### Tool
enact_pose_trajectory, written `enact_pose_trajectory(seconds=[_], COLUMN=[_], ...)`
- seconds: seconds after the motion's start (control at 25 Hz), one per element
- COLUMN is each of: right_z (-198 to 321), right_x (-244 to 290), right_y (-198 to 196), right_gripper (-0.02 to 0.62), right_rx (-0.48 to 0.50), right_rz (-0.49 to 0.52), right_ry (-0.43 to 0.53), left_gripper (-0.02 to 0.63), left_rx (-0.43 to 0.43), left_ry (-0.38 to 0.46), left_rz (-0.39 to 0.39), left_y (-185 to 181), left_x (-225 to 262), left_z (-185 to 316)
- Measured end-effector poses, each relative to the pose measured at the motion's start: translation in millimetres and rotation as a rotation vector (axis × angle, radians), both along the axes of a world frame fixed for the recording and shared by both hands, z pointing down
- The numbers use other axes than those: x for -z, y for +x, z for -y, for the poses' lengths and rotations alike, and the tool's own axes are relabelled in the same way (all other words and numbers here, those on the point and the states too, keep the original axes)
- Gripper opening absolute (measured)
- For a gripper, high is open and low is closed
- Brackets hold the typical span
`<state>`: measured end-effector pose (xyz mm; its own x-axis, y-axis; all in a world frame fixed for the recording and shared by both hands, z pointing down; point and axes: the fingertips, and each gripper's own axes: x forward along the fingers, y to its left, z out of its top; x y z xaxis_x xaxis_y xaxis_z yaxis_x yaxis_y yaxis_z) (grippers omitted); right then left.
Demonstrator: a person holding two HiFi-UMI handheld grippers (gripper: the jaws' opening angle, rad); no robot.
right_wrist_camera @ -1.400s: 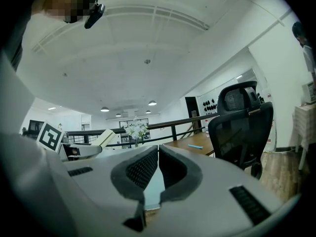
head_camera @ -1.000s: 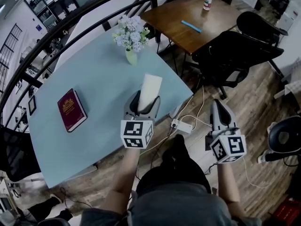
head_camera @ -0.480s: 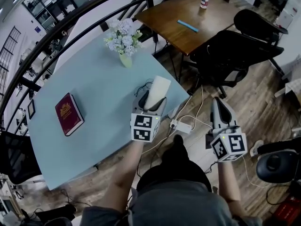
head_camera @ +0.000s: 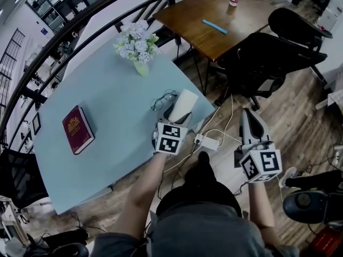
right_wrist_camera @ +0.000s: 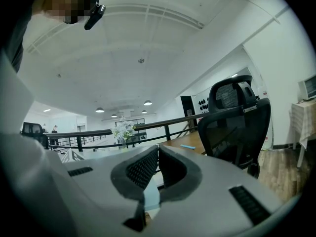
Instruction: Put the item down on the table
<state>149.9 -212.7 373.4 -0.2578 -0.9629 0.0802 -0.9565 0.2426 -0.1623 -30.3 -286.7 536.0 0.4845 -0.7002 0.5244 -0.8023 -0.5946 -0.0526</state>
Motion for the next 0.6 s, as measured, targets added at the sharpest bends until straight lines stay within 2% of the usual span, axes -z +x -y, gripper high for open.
enact_pose_trajectory(seconds=[0.6], right_z=[12], right_x=[-10], right_y=[2], right_gripper=[0.002], right_rx=[0.025], right_rz=[-0.002], right_ry=[-0.030], left_gripper=[0.308], left_rx=[-0.006], left_ry=[-0.127], left_rz=[0.097], left_y=[2], left_x=[-49], left_z=[6])
